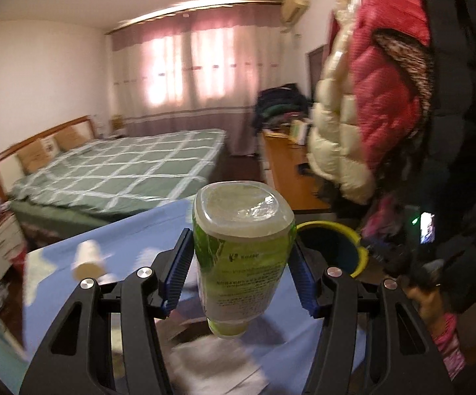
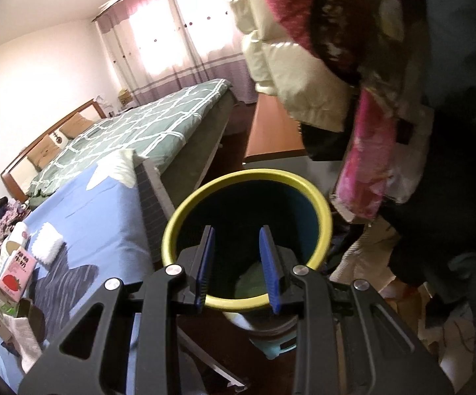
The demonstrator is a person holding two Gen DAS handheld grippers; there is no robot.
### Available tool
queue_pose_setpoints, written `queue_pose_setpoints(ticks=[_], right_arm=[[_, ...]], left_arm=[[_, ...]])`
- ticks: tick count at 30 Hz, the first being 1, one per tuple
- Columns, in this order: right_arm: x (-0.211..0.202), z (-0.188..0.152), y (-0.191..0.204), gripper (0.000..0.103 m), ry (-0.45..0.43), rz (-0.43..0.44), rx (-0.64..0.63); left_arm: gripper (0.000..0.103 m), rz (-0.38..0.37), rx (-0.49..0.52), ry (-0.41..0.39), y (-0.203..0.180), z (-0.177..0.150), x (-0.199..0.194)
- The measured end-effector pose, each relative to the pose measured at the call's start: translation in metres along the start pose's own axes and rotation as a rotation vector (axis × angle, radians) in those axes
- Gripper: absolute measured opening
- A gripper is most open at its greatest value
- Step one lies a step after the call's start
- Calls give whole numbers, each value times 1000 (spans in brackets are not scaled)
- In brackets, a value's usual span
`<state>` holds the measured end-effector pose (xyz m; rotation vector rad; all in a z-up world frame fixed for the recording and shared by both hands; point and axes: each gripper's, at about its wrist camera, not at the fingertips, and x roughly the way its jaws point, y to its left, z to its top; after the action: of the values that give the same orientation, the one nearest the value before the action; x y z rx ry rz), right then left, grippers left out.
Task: Collect trash
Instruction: 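Carry the bottle over the bin and drop it with the left gripper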
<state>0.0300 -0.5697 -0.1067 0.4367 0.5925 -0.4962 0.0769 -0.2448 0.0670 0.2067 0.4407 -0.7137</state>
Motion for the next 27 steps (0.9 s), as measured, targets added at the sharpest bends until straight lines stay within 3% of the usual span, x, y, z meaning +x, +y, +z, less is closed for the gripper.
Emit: queue_pose_setpoints(ticks=[10, 13, 20, 27], right_arm=[[7, -2, -40, 27, 16, -42, 45], [11, -2, -49, 27, 26, -42, 58], [22, -4, -68, 27, 51, -46, 90], [25, -8, -73, 27, 63, -48, 100]], left_arm=[[56, -207, 53, 100, -102, 32, 145], [56, -216, 61, 145, -124, 27, 186], [54, -240, 30, 330, -158, -8, 279], [54, -238, 25, 430, -168, -35, 302]])
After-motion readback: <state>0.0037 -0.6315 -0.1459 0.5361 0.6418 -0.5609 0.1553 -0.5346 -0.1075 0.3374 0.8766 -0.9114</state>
